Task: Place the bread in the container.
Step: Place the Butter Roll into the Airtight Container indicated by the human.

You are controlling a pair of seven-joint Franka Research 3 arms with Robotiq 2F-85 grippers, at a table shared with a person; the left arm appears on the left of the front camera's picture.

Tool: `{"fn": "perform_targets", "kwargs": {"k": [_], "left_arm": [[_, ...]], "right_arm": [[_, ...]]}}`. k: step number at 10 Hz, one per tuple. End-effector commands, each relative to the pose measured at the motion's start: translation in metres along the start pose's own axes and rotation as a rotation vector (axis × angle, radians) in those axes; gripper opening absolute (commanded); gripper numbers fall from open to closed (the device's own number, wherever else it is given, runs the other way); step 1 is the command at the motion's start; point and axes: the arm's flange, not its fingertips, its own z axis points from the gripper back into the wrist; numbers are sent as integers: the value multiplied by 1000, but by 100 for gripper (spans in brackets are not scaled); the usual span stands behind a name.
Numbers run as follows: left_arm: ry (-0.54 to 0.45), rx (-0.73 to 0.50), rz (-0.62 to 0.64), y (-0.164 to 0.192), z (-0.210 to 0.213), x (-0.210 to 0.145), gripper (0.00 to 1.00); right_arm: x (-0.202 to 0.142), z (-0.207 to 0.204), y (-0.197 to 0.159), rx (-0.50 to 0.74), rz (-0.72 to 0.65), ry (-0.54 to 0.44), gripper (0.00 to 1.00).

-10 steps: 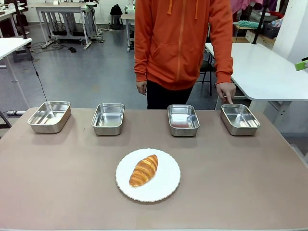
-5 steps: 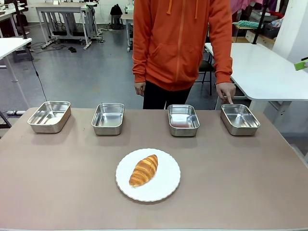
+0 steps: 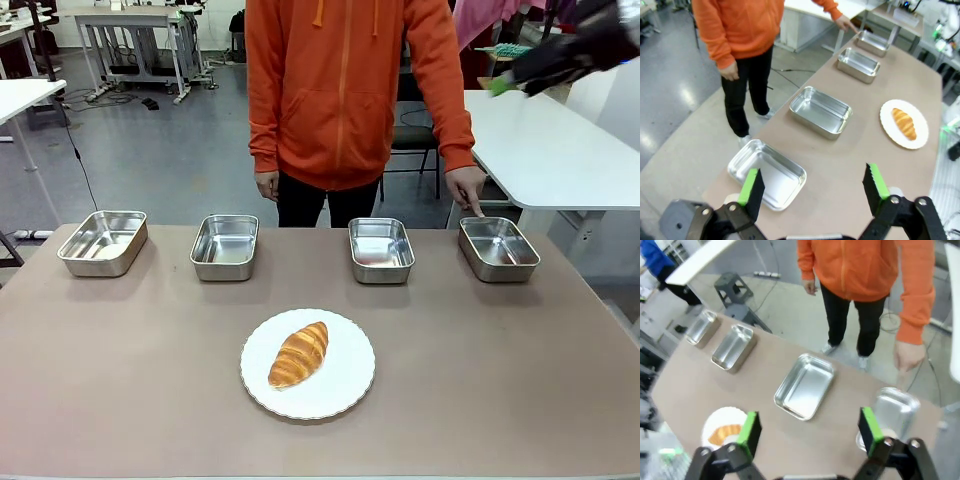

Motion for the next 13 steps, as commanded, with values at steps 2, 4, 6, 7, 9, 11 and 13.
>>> {"fn": "perform_targets", "kwargs": {"k": [2, 4, 6, 7, 9, 11, 13], "left_arm": [[-4, -2, -14, -1, 1, 1, 100], [-4, -2, -14, -1, 1, 1, 100], [-4, -2, -14, -1, 1, 1, 100], [-4, -2, -14, -1, 1, 1, 100], [-4, -2, -14, -1, 1, 1, 100], [-4, -2, -14, -1, 1, 1, 100], [-4, -2, -14, -1, 1, 1, 100]], "right_arm": [[-30, -77, 97, -125, -247, 181, 100], [-72, -122, 150, -167, -300, 302, 100], [-112, -166, 170, -197, -358, 447, 100], [-116, -175, 170, -210, -454, 458, 100], [-117, -153, 169, -185, -321, 404, 100], [-117, -153, 169, -185, -321, 404, 100], [-117, -155, 171, -190, -354, 414, 100]]}}
